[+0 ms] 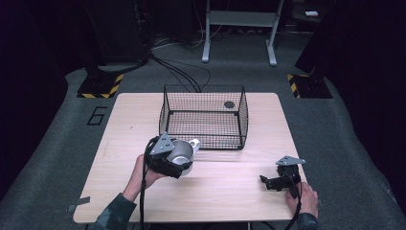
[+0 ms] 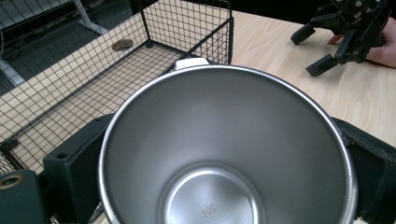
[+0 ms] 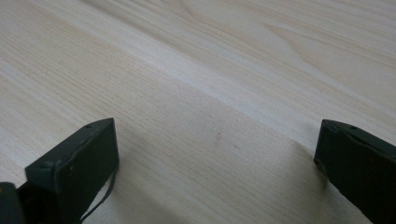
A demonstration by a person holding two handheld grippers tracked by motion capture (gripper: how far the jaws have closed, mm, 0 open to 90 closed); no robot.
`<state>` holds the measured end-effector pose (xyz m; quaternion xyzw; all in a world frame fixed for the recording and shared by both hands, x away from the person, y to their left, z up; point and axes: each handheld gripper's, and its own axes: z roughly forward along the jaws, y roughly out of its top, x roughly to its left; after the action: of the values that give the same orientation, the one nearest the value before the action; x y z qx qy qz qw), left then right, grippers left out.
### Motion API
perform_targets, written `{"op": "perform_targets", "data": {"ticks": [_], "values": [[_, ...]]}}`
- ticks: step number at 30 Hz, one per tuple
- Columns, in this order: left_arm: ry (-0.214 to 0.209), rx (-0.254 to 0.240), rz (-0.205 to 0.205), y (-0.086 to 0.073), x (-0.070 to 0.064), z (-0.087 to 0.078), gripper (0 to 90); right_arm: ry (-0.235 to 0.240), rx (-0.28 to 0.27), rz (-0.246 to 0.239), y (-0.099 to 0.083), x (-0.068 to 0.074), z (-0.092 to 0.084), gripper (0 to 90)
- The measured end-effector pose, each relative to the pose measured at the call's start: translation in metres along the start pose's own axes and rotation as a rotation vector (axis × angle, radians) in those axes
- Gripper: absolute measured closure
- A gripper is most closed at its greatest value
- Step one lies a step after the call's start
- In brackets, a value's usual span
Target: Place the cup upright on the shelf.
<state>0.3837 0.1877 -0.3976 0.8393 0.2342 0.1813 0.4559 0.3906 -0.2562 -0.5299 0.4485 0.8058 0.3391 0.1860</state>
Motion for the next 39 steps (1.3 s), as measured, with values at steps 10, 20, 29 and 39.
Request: {"op": "perform_targets", "data": {"ticks": [10, 20, 29, 39], "values": [[-0.002, -0.011, 0.019, 0.018, 0.01, -0.004, 5.8, 0.0, 0.0, 0.0, 0.0, 0.0, 0.0, 0.0], [-0.008, -0.014, 0.025, 0.036, 0.022, -0.003, 5.8, 0.0, 0.0, 0.0, 0.0, 0.0, 0.0, 0.0], [0.003, -0.015, 0.042, 0.054, 0.036, 0.001, 5.8, 0.0, 0.0, 0.0, 0.0, 0.0, 0.0, 0.0], [0.021, -0.02, 0.039, 0.069, 0.05, 0.009, 5.8, 0.0, 0.0, 0.0, 0.0, 0.0, 0.0, 0.0]]}}
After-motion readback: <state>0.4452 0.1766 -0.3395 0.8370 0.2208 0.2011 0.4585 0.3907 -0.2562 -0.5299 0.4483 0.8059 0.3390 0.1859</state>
